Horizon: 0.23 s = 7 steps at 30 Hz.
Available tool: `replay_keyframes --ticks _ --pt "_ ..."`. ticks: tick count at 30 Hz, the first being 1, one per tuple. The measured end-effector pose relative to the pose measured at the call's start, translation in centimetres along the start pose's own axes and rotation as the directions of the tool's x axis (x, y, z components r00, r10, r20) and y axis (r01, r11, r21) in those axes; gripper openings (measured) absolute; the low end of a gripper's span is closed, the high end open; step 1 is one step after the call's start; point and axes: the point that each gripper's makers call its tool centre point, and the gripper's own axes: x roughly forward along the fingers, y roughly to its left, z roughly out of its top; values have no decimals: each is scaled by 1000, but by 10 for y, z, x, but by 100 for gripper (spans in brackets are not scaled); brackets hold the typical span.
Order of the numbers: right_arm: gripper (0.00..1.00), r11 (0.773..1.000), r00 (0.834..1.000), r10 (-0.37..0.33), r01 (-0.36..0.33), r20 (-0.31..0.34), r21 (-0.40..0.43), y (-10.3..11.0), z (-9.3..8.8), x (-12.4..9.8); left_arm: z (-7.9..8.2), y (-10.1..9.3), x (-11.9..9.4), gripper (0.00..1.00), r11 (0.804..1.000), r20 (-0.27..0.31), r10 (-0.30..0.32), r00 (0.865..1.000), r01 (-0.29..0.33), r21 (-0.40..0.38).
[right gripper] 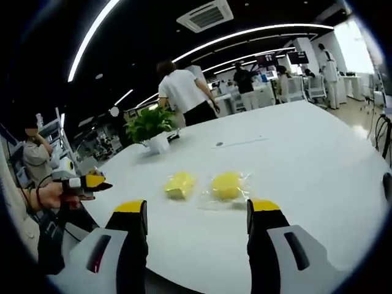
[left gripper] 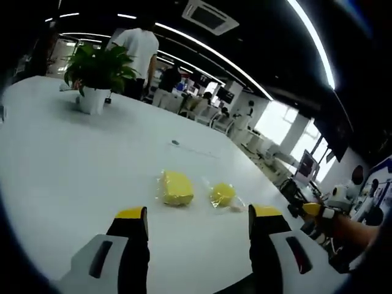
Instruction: Compare the silicone blocks by pressing each to a similar depth, holding the contact briefly, and releasing to observe deformation and rebound differences across the visible hardness samples.
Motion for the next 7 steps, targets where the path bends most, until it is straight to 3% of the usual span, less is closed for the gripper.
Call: replay_keyframes --ticks 7 --pt "60 1000 1000 -2 2 12 3 2 5 -2 3 1 -3 65 1000 25 6 1000 -5 -28"
